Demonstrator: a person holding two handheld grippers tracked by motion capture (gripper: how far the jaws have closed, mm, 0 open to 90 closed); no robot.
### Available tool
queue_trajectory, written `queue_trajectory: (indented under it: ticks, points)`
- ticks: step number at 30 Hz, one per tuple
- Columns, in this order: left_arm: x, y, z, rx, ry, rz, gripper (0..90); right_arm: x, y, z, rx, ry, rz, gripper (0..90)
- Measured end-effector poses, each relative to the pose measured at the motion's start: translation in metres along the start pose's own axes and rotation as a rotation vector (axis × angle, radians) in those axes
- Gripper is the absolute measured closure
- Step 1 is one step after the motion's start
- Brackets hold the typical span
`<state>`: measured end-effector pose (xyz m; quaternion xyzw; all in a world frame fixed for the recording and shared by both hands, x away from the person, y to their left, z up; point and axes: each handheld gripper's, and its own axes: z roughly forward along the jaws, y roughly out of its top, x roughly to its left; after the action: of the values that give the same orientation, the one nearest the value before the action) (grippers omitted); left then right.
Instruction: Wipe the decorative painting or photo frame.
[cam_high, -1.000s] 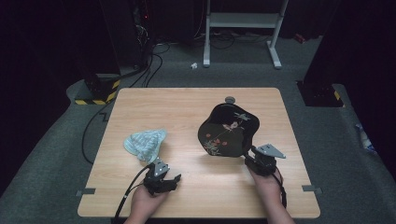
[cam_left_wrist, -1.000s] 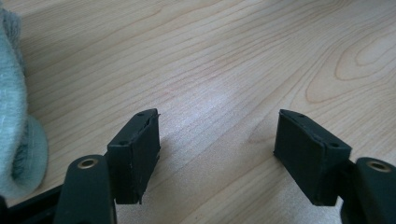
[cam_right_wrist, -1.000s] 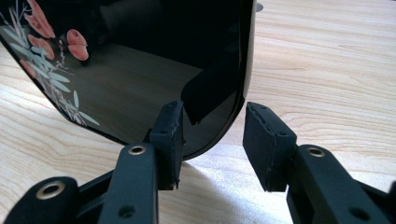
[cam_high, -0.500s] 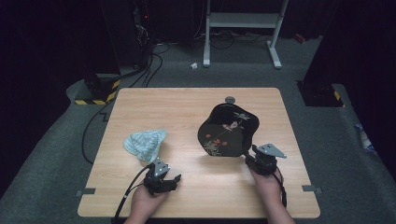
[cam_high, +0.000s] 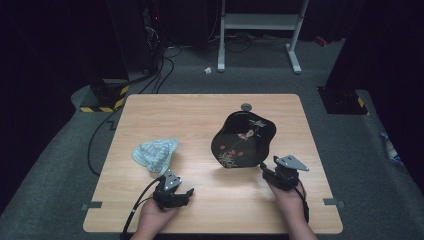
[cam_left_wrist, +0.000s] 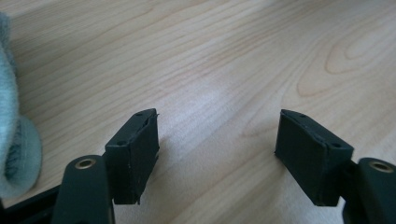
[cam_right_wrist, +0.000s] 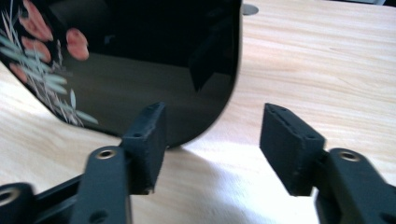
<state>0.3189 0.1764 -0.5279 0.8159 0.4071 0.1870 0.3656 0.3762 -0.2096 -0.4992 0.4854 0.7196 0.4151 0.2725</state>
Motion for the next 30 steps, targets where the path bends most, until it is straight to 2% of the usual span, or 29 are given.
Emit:
queue_trajectory:
  ticks: [3,6,8,10,12,14,16,18,19,21,24,30]
  points:
    - [0.004,-0.006,-0.007,0.003,-0.006,0.005,29.9,-0.005,-0.007,-0.007,0.014,-0.017,-0.025,36.8]
    - [0.02,-0.018,-0.021,0.015,-0.026,0.019,28.3,-0.013,-0.016,-0.014,0.029,-0.034,-0.058,38.3]
    - [0.033,-0.027,-0.031,0.013,-0.008,0.0,27.2,-0.02,-0.023,-0.018,0.056,-0.046,-0.09,37.6]
    - [0.052,-0.039,-0.043,0.009,0.04,-0.045,28.3,-0.026,-0.029,-0.019,0.11,-0.051,-0.086,36.6]
    - [0.064,-0.045,-0.049,0.011,0.081,-0.076,27.3,-0.032,-0.035,-0.019,0.169,-0.059,-0.079,35.8]
    - [0.084,-0.051,-0.055,0.011,0.161,-0.152,26.8,-0.037,-0.038,-0.019,0.204,-0.066,-0.078,34.8]
    - [0.094,-0.053,-0.057,0.001,0.215,-0.22,25.6,-0.041,-0.039,-0.021,0.207,-0.078,-0.068,34.0]
    - [0.101,-0.052,-0.056,-0.018,0.207,-0.284,27.4,-0.043,-0.04,-0.021,0.211,-0.076,-0.05,33.6]
    - [0.101,-0.051,-0.055,-0.019,0.206,-0.29,28.0,-0.044,-0.04,-0.021,0.216,-0.067,-0.029,33.5]
    - [0.099,-0.048,-0.053,-0.004,0.226,-0.269,30.1,-0.048,-0.038,-0.019,0.224,-0.047,0.009,31.1]
    - [0.095,-0.048,-0.051,0.009,0.234,-0.226,30.2,-0.05,-0.036,-0.015,0.231,-0.055,0.005,26.0]
    - [0.096,-0.047,-0.051,0.008,0.222,-0.221,31.7,-0.051,-0.036,-0.014,0.234,-0.071,0.017,24.5]
